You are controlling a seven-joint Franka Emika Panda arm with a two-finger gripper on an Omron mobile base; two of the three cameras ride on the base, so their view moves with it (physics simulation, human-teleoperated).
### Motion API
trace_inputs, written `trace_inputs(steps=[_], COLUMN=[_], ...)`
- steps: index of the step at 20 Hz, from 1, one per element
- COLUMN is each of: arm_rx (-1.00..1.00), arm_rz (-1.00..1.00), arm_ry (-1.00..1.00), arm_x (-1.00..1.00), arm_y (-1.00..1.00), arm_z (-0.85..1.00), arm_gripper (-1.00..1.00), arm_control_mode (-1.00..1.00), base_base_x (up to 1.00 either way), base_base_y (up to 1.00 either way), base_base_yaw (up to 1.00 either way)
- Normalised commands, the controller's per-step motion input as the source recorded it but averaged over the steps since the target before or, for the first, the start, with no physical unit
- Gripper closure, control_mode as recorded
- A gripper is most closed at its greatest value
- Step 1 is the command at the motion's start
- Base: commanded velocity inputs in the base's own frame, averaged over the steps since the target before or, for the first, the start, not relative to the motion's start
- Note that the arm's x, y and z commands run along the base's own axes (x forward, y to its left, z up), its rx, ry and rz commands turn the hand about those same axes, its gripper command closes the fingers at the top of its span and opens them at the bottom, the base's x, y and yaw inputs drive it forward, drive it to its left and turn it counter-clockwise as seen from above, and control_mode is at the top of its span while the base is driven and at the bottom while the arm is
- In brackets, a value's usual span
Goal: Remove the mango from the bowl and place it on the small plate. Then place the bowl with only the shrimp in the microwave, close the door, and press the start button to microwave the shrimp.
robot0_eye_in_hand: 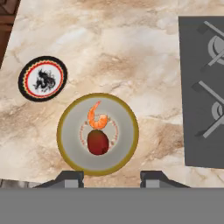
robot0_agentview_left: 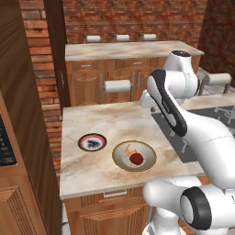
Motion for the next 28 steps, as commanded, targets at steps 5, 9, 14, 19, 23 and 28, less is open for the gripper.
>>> trace_inputs(steps=[5, 9, 14, 19, 23, 28], arm_rx=[-0.03, -0.16, -0.19, -0.18, -0.03, 0.0], arm_rz=[0.01, 0.01, 0.03, 0.02, 0.0, 0.01], arm_ry=[-0.04, 0.0, 0.03, 0.16, 0.12, 0.15], arm_x=[-0.39, -0.66, -0.53, -0.04, 0.24, 0.15], arm_y=[0.06, 0.18, 0.16, 0.32, 0.29, 0.0], arm_z=[-0.1, -0.61, -0.82, -0.67, -0.37, -0.01], arm_gripper=[-1.0, -1.0, -1.0, -1.0, -1.0, -1.0], arm_control_mode=[-1.0, -1.0, -1.0, -1.0, -1.0, -1.0], base_base_x=[0.0, 0.0, 0.0, 0.0, 0.0, 0.0], base_base_y=[0.0, 0.0, 0.0, 0.0, 0.0, 0.0], base_base_yaw=[0.0, 0.0, 0.0, 0.0, 0.0, 0.0])
